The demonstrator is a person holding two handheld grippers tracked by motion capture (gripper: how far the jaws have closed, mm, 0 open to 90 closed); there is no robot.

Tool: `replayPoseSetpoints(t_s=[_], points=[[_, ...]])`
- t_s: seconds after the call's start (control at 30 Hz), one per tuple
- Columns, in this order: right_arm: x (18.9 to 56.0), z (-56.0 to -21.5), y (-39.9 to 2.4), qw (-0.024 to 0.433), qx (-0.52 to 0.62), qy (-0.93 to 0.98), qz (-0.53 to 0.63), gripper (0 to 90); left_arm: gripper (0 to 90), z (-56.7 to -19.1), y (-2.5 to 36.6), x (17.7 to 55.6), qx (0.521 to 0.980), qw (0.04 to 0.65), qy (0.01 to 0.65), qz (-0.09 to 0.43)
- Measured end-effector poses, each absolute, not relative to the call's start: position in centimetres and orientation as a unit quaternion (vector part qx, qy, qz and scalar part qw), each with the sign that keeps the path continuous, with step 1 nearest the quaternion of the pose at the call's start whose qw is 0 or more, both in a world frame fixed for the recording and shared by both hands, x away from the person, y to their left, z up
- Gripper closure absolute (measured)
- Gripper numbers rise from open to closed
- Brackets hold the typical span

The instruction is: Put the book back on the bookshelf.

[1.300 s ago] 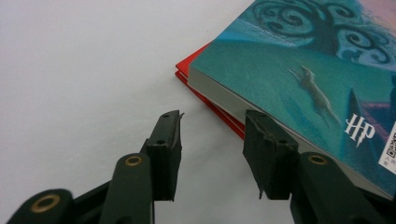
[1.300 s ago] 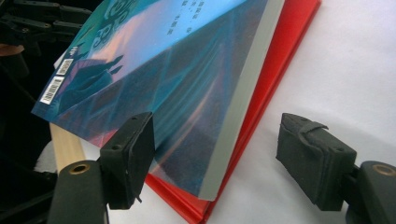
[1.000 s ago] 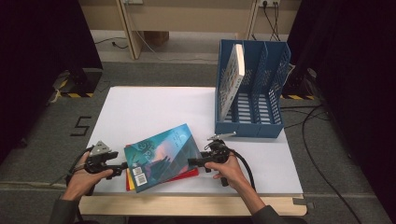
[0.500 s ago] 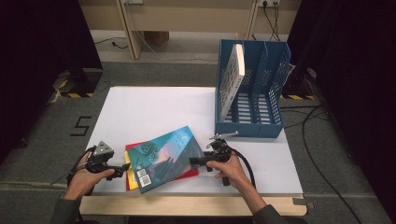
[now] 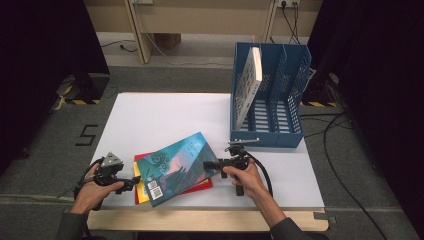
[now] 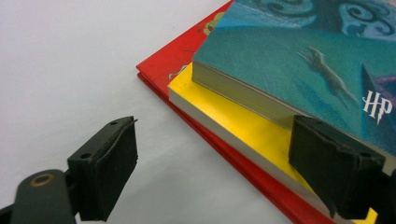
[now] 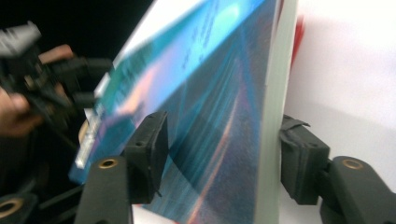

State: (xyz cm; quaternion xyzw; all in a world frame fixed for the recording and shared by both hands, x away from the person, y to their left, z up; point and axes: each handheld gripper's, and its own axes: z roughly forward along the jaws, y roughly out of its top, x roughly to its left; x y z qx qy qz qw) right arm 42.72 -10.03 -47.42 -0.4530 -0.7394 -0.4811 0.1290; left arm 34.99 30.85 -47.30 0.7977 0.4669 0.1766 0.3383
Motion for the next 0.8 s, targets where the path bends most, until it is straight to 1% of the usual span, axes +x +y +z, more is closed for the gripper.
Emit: replayPoseSetpoints(t_s=[0.03,0.1,0.13,0.17,0.2,0.27,0.33,0.4,0.63,0.67,0.8], points=[[42.9,-47.1,-10.1,0.12,-0.448,-0.737,-0.492,43.2,15.7,-47.3,30.6,35.0,0.8,0.339,0.463,0.177],[43.3,-45.9,-10.4,0.12,-0.444,-0.726,-0.512,46.6,15.8,-47.3,30.2,35.1,0.801,0.342,0.458,0.174],[43.5,-45.0,-10.6,0.12,-0.44,-0.715,-0.53,52.5,15.7,-47.4,30.1,35.2,0.802,0.344,0.457,0.173],[43.6,-44.6,-10.6,0.123,-0.438,-0.713,-0.534,54.1,15.7,-47.4,29.8,35.2,0.802,0.347,0.455,0.171],[43.7,-44.3,-10.4,0.127,-0.433,-0.715,-0.535,54.7,15.7,-47.4,29.4,35.2,0.803,0.349,0.452,0.17],[43.8,-43.4,-10.0,0.107,-0.433,-0.727,-0.522,54.7,15.8,-47.4,28.8,35.2,0.809,0.348,0.441,0.172],[44.3,-42.6,-9.9,0.102,-0.437,-0.732,-0.514,55.9,15.7,-47.3,28.3,35.2,0.811,0.348,0.438,0.173],[44.6,-41.9,-9.7,0.086,-0.434,-0.738,-0.51,56.4,15.2,-47.3,28.0,35.2,0.813,0.346,0.434,0.175],[45.4,-39.9,-8.8,0.068,-0.422,-0.751,-0.502,60.8,12.0,-47.4,27.7,35.2,0.815,0.353,0.424,0.178],[45.6,-39.6,-8.7,0.066,-0.418,-0.753,-0.504,61.7,14.1,-47.4,27.7,35.2,0.818,0.355,0.417,0.174],[46.2,-38.0,-8.1,0.056,-0.399,-0.757,-0.514,65.6,15.3,-47.4,27.9,35.3,0.814,0.363,0.416,0.179]])
